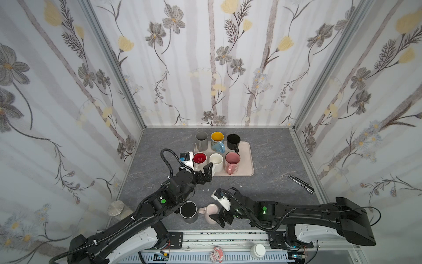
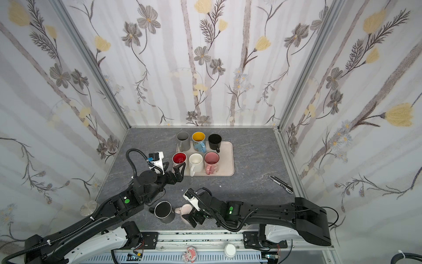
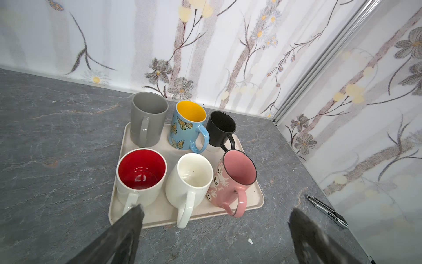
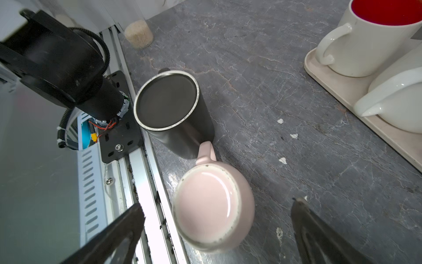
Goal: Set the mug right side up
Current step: 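Open the left gripper and move both grippers to the pale pink mug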
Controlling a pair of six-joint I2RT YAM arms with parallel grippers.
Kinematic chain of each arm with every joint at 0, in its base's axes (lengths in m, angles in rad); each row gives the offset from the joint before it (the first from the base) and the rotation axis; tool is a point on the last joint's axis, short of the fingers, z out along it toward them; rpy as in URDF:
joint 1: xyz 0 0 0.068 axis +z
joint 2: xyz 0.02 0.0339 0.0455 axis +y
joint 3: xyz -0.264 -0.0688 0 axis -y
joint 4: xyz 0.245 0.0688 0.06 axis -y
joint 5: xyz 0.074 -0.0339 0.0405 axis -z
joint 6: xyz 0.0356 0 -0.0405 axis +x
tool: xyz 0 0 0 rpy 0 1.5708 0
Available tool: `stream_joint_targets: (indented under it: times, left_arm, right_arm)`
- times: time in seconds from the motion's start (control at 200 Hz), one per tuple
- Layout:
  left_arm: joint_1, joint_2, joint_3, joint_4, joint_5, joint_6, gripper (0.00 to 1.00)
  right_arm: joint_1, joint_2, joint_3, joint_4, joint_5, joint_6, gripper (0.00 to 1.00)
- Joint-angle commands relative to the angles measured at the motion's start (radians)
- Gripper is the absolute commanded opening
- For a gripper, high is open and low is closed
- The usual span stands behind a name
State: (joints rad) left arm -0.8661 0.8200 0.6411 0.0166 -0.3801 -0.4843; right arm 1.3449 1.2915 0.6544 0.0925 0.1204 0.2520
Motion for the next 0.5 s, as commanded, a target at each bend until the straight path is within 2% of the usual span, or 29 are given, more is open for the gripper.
stream_joint_targets:
  times: [0.0, 0.255, 0.495]
  left_arm:
    - [0.006, -0.015, -0.008, -0.006, -0.014, -0.019, 1.0]
    - [0.009, -0.021, -0.006, -0.027, 0.011, -0.005, 1.0]
    - [0.009, 0.0, 0.0, -0.051, 0.076, 0.023, 0.99]
  right_arm:
    - [0.019, 0.052, 0.044, -0.043, 0.105, -0.016, 1.0]
    - [0.022, 0.104, 0.06, -0.071, 0.273, 0.039, 1.0]
    - [-0.091, 0.006, -0.03, -0.05, 0.278, 0.085, 0.99]
